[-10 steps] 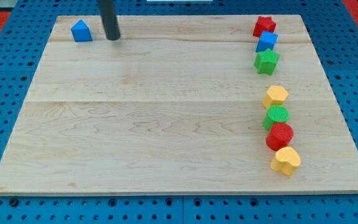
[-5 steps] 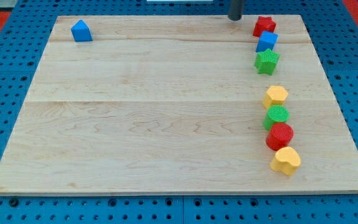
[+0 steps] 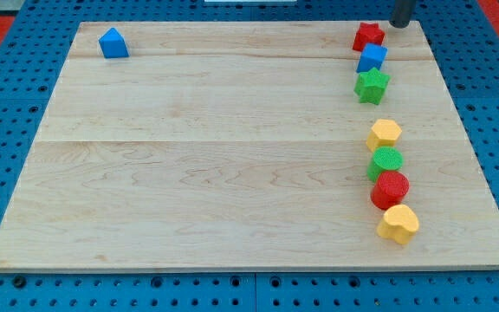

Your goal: Point your arm towards red star

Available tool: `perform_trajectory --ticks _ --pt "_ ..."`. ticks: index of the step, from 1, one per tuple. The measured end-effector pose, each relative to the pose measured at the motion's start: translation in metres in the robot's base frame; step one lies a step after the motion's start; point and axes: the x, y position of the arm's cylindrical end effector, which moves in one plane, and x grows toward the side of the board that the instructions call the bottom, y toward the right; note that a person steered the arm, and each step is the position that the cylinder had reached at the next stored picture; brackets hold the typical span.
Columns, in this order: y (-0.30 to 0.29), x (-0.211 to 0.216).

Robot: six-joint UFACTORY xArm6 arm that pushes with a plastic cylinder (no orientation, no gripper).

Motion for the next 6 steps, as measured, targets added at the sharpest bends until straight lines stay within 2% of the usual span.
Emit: perform_trajectory --ticks 3,6 --pt "-0.002 0.036" --pt "-0.038 0.033"
